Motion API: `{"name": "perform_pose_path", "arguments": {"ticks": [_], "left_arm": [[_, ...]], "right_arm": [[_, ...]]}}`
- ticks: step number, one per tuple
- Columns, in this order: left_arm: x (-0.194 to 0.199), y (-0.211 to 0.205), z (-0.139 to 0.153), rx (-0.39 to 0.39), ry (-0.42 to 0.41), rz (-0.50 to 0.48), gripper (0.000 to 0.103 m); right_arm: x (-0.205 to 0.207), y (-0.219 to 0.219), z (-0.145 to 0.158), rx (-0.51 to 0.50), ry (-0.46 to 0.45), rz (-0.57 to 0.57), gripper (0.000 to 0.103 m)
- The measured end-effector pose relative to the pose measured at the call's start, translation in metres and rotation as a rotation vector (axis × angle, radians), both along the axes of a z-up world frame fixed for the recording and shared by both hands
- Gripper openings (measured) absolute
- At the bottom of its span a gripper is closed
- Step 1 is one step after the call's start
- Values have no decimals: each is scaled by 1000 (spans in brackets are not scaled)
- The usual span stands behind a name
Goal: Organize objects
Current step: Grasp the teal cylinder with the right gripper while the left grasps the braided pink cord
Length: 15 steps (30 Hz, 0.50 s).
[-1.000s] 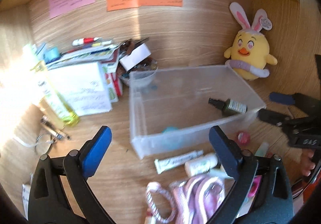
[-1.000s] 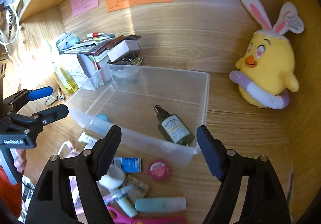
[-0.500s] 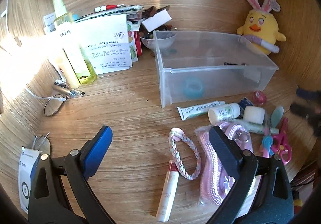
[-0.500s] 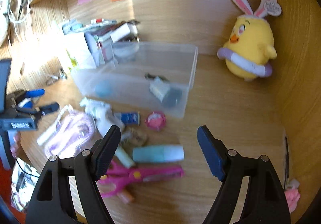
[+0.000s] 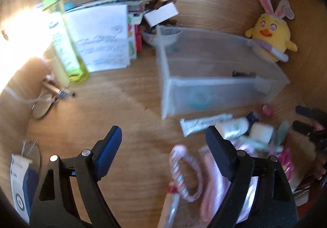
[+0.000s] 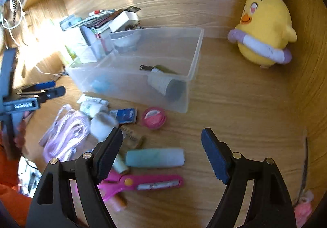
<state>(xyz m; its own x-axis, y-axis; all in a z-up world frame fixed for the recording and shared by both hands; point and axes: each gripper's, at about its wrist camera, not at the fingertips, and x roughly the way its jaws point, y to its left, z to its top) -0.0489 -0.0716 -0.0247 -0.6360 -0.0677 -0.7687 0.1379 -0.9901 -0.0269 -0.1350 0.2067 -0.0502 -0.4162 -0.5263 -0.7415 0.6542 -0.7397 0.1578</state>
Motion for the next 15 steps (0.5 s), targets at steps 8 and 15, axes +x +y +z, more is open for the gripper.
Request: {"name": "perform_pose_path", "arguments": {"ticks": [8, 15], "left_arm": [[22, 0, -20, 28, -42, 21, 67], [13, -5, -31, 34, -70, 8, 39]], "right_arm": [[25, 13, -14, 47, 34, -7, 77], [11, -2, -25, 61, -8, -11, 77]]}}
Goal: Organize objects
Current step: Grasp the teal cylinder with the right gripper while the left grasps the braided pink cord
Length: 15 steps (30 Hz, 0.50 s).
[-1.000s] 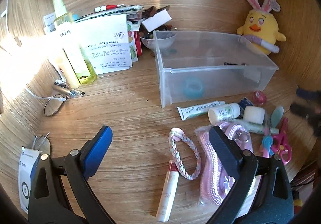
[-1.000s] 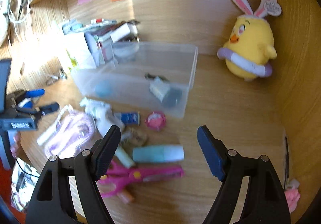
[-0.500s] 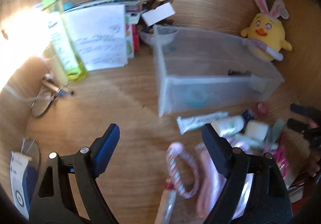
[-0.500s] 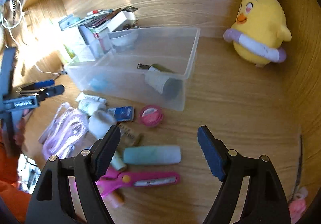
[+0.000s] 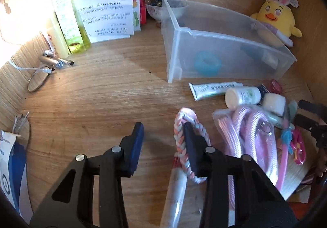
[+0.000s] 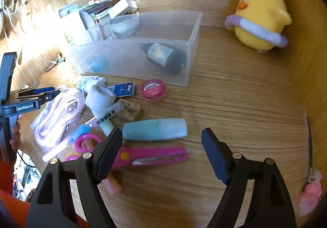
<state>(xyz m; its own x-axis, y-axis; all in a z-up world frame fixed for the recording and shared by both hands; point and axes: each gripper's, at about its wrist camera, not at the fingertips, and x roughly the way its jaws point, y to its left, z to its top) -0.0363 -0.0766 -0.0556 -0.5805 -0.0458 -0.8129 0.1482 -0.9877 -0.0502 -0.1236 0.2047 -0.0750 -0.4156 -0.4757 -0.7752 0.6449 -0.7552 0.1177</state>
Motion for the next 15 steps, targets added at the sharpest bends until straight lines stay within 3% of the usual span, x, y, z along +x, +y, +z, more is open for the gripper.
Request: {"name": "perform_pose_path", "arguments": {"ticks": [4, 9, 15], "left_arm": [[-3, 0, -3, -21, 16, -10, 30], [-9, 1, -5, -14, 22, -34, 8], [-11, 2, 6, -4, 60, -42, 5]], "right_arm": [[-5, -12, -7, 23, -26, 25, 77], [-1, -17, -11, 58, 1, 46, 71], [-2, -15, -13, 56, 12, 15, 71]]}}
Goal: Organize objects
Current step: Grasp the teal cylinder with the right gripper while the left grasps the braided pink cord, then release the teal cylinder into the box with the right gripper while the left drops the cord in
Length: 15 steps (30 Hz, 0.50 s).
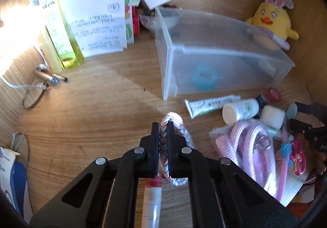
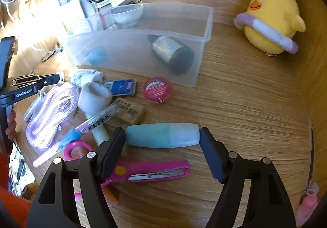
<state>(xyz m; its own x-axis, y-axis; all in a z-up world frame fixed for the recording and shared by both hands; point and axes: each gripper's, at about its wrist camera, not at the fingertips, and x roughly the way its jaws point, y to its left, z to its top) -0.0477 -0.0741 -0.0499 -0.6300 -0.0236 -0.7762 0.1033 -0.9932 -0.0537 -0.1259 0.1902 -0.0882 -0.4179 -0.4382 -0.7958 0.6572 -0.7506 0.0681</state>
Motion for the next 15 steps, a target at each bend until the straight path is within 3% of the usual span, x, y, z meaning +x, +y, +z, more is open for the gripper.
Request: {"name": "perform_pose_path", "arguments": {"ticks": [9, 15], "left_arm": [[3, 0, 52, 48, 153, -11, 5], [-10, 3, 80, 31, 247, -28, 5]], "right_arm": [[-17, 18, 39, -123, 60, -94, 71], [-29, 16, 74, -227, 113, -120, 71]]}}
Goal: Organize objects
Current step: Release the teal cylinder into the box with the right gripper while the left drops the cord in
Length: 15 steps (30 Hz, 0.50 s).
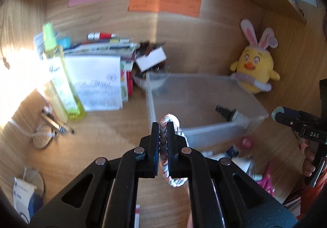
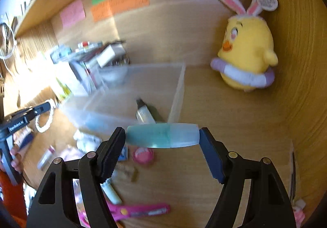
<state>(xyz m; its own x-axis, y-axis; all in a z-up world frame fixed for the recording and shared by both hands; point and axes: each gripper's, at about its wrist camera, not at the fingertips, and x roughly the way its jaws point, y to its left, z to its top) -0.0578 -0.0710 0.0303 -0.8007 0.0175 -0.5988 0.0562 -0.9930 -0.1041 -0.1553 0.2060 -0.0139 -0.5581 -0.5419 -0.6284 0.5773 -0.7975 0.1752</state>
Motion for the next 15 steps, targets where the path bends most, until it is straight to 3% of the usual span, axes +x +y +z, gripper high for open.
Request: {"name": "perform_pose_path", "arguments": {"ticks": [10, 15], "left_arm": [[-37, -6, 10, 77, -10, -42, 6], [-61, -2, 3, 79, -63, -50, 5]], "right_arm": [[-18, -30, 21, -17, 20, 31, 71], [-28, -48, 16, -5, -4, 61, 71]]}}
